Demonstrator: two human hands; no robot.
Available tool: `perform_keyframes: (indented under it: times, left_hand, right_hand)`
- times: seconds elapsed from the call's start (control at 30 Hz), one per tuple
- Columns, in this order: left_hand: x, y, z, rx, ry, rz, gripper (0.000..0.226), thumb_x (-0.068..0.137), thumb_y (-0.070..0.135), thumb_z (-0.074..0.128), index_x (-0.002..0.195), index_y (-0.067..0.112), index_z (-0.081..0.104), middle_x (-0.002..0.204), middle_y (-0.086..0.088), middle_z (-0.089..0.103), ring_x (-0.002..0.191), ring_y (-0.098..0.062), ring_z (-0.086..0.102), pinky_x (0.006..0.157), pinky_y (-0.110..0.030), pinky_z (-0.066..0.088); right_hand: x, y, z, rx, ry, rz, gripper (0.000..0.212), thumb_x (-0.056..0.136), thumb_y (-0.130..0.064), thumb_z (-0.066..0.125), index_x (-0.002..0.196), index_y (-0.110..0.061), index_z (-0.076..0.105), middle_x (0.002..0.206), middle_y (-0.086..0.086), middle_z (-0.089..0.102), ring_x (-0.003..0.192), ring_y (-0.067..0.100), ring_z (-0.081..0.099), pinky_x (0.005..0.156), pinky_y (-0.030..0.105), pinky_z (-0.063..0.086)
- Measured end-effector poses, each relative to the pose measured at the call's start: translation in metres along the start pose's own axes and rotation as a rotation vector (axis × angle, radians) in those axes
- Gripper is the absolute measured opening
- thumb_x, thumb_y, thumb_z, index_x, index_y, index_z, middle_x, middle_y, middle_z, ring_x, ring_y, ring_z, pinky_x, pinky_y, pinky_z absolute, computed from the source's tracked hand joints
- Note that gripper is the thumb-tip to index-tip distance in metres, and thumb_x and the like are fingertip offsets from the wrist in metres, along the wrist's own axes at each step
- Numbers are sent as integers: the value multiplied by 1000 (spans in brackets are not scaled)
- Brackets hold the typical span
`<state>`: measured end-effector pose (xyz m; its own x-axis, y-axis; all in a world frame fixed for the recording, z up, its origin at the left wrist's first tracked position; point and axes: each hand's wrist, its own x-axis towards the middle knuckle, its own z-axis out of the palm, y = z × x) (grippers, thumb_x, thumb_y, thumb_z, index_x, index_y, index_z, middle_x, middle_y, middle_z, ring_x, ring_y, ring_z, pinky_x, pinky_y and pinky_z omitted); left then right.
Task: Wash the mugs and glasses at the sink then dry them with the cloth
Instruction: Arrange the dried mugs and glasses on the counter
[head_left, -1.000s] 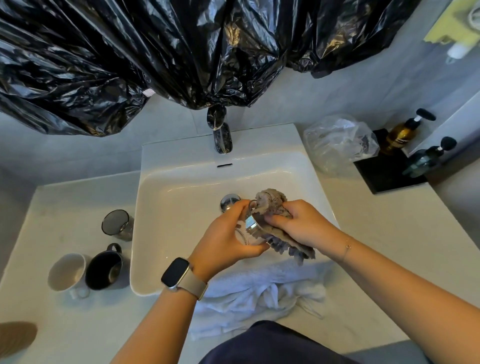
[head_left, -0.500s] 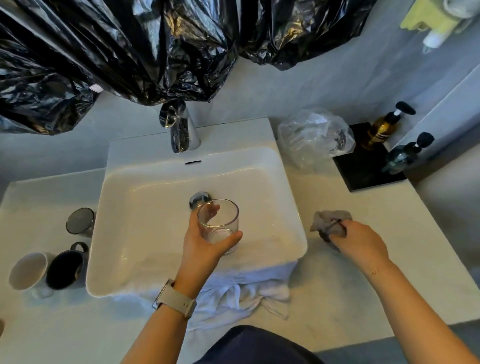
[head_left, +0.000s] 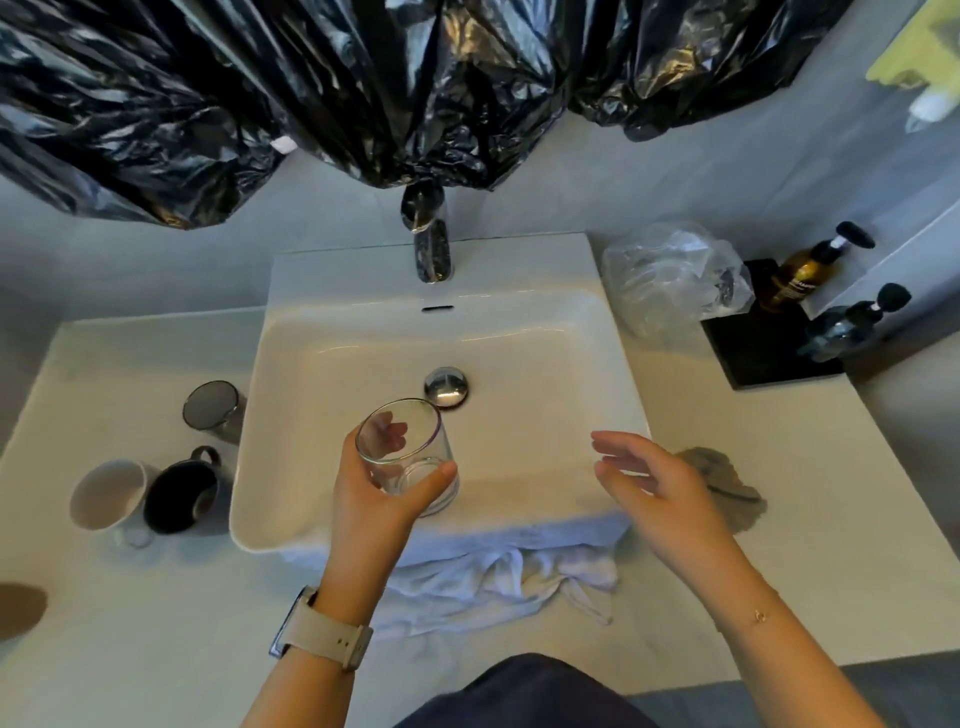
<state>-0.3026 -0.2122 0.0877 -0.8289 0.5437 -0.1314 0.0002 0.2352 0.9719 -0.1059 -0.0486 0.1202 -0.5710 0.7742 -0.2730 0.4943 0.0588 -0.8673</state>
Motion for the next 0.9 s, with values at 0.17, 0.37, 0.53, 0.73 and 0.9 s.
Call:
perform_keyframes:
  times: [0.17, 0.37, 0.53, 0.73, 0.9]
  left_hand:
    - [0, -6, -75, -16, 53, 21, 91, 47, 48, 83, 129, 32, 46, 120, 7, 61, 112, -9, 61, 93, -35, 52]
    - [6, -14, -151, 19, 140, 17, 79, 51, 42, 85, 119, 47, 45, 113, 27, 61, 109, 2, 60, 90, -24, 50]
    - [15, -19, -199, 76, 276, -9, 85, 54, 18, 89, 126, 29, 44, 119, 12, 59, 104, 6, 60, 87, -17, 51]
    - [45, -28, -270, 175, 307, -7, 83, 64, 3, 90, 129, 24, 43, 121, 7, 60, 111, -1, 60, 92, -28, 49]
    - [109, -45, -322, 228, 225, 32, 84, 62, 10, 92, 124, 32, 41, 118, 19, 57, 113, 13, 52, 93, -19, 44]
  right_hand:
    - [-32, -41, 73, 55, -47, -49, 25, 94, -14, 60, 115, -26, 67, 116, -18, 66, 106, -9, 58, 93, 13, 44]
    - [-35, -66, 137, 107, -137, -102, 23, 94, -14, 60, 110, -28, 69, 111, -19, 69, 106, -7, 59, 88, 8, 45]
    - [-18, -74, 188, 113, -261, -146, 23, 94, -10, 60, 108, -25, 70, 106, -19, 70, 101, -6, 61, 84, 6, 45]
    - [-7, -93, 251, 168, -317, -74, 25, 94, -9, 60, 100, -30, 72, 102, -19, 72, 98, -5, 63, 77, 9, 48]
    - [3, -112, 313, 73, -268, -49, 26, 93, -15, 60, 98, -38, 70, 99, -24, 70, 94, -8, 61, 75, 3, 45]
